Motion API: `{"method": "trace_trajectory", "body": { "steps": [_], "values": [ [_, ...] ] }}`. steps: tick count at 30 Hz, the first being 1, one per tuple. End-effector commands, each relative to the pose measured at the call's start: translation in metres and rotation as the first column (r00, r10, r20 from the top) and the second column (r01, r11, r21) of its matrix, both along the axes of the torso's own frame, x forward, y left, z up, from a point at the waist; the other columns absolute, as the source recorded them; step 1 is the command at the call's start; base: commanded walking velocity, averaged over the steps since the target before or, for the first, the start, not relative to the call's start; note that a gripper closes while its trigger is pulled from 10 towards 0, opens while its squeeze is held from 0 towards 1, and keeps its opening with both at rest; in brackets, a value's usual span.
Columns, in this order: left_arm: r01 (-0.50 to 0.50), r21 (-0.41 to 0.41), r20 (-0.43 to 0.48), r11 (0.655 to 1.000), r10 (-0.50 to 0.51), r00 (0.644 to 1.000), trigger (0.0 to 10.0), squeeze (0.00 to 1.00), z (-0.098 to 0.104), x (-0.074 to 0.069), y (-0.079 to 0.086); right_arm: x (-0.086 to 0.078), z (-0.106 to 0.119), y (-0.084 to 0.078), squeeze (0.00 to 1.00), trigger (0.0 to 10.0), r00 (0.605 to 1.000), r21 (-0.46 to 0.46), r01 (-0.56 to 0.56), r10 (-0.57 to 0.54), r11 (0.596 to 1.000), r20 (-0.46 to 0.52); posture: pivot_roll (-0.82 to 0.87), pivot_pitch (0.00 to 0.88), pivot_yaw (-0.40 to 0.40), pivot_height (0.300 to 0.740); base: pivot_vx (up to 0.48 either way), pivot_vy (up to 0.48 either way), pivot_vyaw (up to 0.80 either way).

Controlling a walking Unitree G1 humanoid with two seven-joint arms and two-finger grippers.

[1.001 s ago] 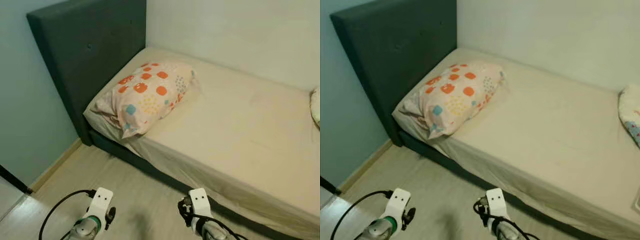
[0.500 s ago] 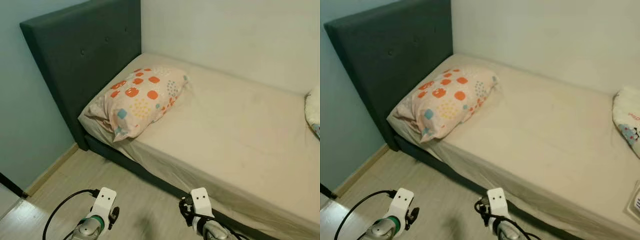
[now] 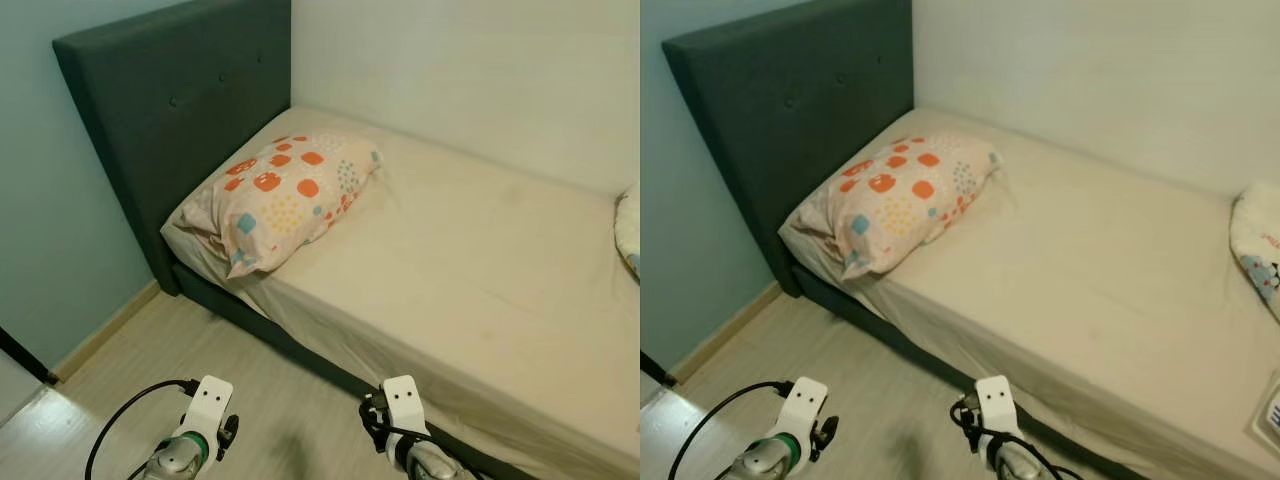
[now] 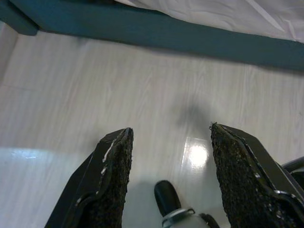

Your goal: Clean up the room

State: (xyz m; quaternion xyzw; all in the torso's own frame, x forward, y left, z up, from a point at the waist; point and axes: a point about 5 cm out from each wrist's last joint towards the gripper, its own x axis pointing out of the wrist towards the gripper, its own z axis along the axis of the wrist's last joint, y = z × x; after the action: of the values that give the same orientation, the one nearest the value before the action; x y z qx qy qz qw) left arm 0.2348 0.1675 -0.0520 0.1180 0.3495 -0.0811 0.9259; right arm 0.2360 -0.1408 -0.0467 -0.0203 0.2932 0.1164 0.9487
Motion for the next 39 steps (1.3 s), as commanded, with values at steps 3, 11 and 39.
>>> {"method": "trace_trajectory", "body": {
  "steps": [3, 11, 39],
  "values": [
    [0.01, 0.004, -0.02, 1.0, -0.01, 1.0, 10.0, 0.0, -0.0036, -0.0053, 0.0004, -0.0053, -0.0044, -0.0013, 0.0, 10.0, 1.0, -0.001, 0.003, -0.003, 1.0, -0.03, -0.03, 0.0, 0.034, 0.74, 0.0, -0.36, 0.0],
    [0.015, 0.005, -0.021, 1.0, -0.015, 1.0, 10.0, 0.0, -0.0038, -0.0055, 0.0001, -0.0053, -0.0045, -0.0011, 0.0, 10.0, 0.999, -0.001, 0.003, -0.003, 1.0, -0.032, -0.03, 0.0, 0.034, 0.74, 0.0, -0.387, 0.0],
    [0.023, 0.006, -0.02, 1.0, -0.023, 1.0, 10.0, 0.0, -0.0025, -0.0031, -0.0004, -0.0037, -0.004, -0.0008, 0.0, 10.0, 0.999, 0.006, 0.012, -0.012, 1.0, -0.038, -0.03, 0.0, 0.037, 0.74, 0.0, -0.356, -0.5]
  ]
}}
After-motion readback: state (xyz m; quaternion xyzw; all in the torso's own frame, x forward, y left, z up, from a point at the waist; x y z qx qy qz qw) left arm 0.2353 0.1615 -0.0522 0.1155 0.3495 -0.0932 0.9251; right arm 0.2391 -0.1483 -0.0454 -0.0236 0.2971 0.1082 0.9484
